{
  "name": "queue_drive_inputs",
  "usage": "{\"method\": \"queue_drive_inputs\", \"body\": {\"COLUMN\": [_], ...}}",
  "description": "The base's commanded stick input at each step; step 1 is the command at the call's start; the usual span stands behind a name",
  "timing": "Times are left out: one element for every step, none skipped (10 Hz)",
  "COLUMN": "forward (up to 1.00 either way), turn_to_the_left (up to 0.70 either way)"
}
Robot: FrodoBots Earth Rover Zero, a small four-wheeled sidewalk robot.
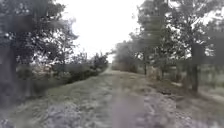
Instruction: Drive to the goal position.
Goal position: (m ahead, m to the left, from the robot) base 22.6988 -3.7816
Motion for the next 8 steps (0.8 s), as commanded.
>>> {"method": "queue_drive_inputs", "body": {"forward": [1.0,1.0,1.0,1.0,1.0,1.0,1.0,1.0], "turn_to_the_left": [0.0,0.0,0.0,0.0,-0.18,-0.27,-0.22,-0.05]}}
